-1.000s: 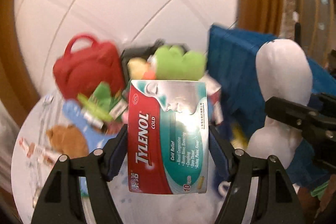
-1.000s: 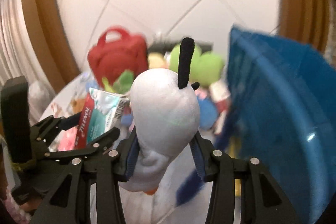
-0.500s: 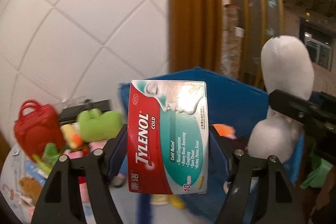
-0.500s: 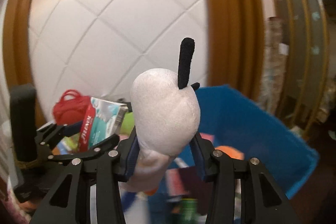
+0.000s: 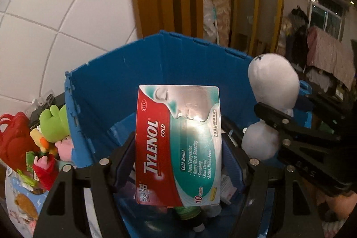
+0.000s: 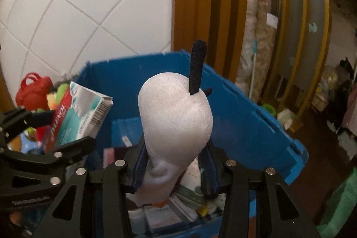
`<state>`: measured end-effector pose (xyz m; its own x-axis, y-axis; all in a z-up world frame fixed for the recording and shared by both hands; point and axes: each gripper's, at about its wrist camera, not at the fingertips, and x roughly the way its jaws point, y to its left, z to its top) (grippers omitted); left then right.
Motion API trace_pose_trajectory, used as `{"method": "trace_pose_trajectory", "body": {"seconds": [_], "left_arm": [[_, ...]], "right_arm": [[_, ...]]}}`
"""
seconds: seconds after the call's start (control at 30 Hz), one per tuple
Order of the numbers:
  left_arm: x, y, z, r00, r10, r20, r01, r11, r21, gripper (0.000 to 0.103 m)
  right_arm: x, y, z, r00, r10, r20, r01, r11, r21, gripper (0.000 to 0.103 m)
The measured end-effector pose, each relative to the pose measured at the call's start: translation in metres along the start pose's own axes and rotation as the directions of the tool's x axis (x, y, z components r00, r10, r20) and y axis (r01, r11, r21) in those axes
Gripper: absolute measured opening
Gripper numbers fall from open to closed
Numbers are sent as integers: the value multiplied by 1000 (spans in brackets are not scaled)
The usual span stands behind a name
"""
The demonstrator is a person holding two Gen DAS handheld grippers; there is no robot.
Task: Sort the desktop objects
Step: 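Lift the Tylenol box and white plush over the blue crate, then lower both items into the crate and open both grippers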
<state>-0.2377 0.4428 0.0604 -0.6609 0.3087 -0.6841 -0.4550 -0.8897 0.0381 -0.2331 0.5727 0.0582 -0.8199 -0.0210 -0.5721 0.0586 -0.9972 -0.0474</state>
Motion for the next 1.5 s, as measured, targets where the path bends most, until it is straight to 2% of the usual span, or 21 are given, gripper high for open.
{"method": "trace_pose_trajectory", "body": {"seconds": [0.13, 0.27, 0.63, 0.73, 0.77, 0.83, 0.87, 0.9, 1.0, 1.1, 1.2, 1.4, 1.5], "left_arm": [[9, -2, 5, 999, 29, -37, -28, 1000, 11, 71], [17, 1, 6, 997, 4, -80, -2, 1000, 19, 71], [18, 0, 3, 995, 29, -96, -26, 999, 30, 72], [15, 1, 1, 996, 29, -81, -27, 999, 31, 79], [13, 2, 0, 997, 31, -74, -29, 999, 28, 80], [11, 2, -1, 997, 37, -66, -35, 999, 27, 80], [10, 2, -1, 997, 38, -64, -36, 999, 26, 80], [10, 3, -2, 997, 37, -62, -36, 999, 25, 80], [4, 4, -6, 998, 39, -44, -38, 999, 24, 80], [-6, 4, -8, 999, 48, -11, -47, 999, 26, 80], [-21, 6, -10, 997, 64, 32, -65, 998, 22, 80], [-52, 17, -16, 986, 85, 146, -84, 996, -14, 80], [-62, 25, -20, 981, 99, 166, -95, 995, -33, 80]], "right_arm": [[19, -7, -2, 999, -3, -41, 2, 1000, -12, 45], [32, -10, -3, 998, -16, -69, 14, 999, -34, 45], [38, -6, -17, 991, -16, -134, 6, 997, -74, 46], [40, -7, -18, 989, -20, -147, 8, 997, -79, 47], [40, -7, -18, 988, -19, -152, 8, 997, -75, 50], [41, -9, -17, 988, -16, -152, 5, 997, -72, 64], [40, -8, -17, 989, -18, -149, 7, 997, -74, 77], [38, -8, -16, 989, -22, -144, 12, 997, -75, 86], [31, -6, -14, 991, -37, -127, 26, 996, -82, 89], [26, -4, -13, 993, -38, -116, 29, 997, -77, 100], [19, 0, -12, 994, -34, -102, 27, 997, -74, 103], [-3, 13, -6, 998, -12, -62, 7, 997, -77, 103], [-14, 21, -3, 1000, 10, -28, -12, 997, -82, 103]]}}
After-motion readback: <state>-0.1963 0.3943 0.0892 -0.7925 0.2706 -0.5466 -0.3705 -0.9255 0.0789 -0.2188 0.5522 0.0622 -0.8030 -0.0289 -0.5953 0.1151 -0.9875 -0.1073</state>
